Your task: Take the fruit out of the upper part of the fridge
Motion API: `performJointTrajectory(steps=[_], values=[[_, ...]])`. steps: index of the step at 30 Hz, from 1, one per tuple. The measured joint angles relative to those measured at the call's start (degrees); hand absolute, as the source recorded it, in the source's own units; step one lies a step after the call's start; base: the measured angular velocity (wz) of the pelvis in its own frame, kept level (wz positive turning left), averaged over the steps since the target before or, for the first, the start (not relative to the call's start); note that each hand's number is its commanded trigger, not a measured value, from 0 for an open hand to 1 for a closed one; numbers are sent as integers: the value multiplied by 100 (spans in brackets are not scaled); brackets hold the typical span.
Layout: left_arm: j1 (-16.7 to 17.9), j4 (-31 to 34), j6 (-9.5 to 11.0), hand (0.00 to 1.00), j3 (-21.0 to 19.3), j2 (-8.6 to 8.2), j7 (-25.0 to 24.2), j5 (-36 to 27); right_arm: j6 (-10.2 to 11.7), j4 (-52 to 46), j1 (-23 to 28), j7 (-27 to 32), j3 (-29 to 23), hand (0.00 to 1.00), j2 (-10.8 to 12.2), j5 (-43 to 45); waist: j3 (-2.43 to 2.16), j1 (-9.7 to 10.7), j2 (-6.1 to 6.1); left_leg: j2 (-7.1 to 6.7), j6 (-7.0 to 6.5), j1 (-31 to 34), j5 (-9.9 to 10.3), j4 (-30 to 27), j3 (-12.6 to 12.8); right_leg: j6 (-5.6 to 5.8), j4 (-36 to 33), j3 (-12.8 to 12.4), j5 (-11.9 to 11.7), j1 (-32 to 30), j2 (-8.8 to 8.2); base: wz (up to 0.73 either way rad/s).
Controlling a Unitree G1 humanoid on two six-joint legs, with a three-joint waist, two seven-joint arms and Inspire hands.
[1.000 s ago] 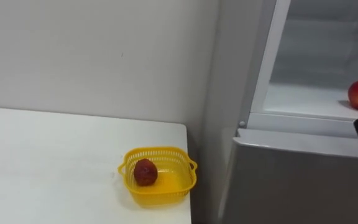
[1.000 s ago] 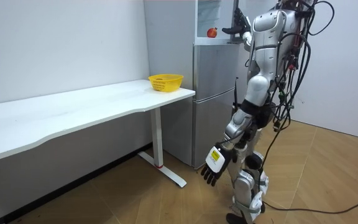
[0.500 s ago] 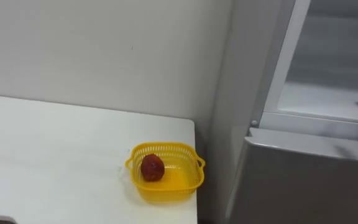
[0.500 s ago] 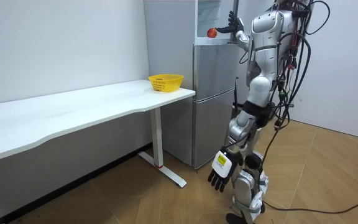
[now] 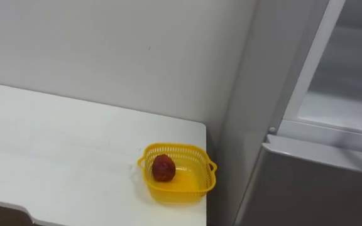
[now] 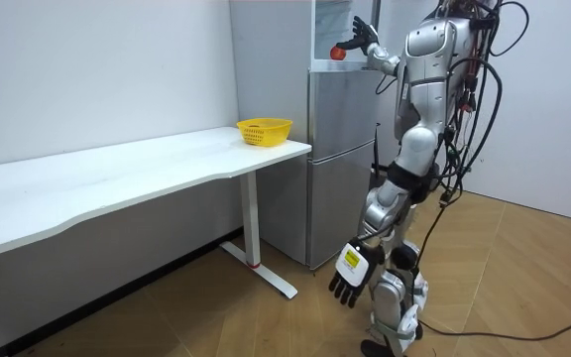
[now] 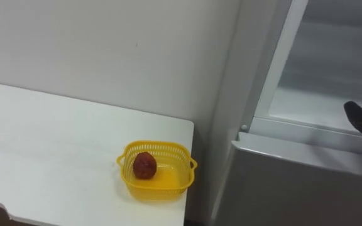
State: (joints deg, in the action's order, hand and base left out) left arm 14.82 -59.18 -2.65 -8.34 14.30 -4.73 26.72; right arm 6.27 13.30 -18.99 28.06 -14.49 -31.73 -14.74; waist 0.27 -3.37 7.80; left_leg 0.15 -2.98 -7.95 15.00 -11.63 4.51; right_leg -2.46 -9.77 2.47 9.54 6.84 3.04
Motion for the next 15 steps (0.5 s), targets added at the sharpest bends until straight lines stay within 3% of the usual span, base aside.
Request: performJointTrajectory(steps=[4,8,15], values=[[48,7,-10,0,-17,45,-23,10,-10,75,-2,-159,66,0,-204,-23,1,-3,-6,1,0,31,0,-3,0,-2,-6,3,-1,-23,0,0],[45,22,-80,0,12,51,-42,-16,-61,628,-282,-268,424,0,-561,-298,-10,37,10,1,1,51,0,13,-18,-4,-9,49,-2,-33,-7,2],[68,28,-107,0,16,156,-43,-15,-208,967,-579,-251,554,0,-708,-577,-39,36,52,19,8,45,-4,3,-20,-4,-2,56,-2,-48,-7,0]])
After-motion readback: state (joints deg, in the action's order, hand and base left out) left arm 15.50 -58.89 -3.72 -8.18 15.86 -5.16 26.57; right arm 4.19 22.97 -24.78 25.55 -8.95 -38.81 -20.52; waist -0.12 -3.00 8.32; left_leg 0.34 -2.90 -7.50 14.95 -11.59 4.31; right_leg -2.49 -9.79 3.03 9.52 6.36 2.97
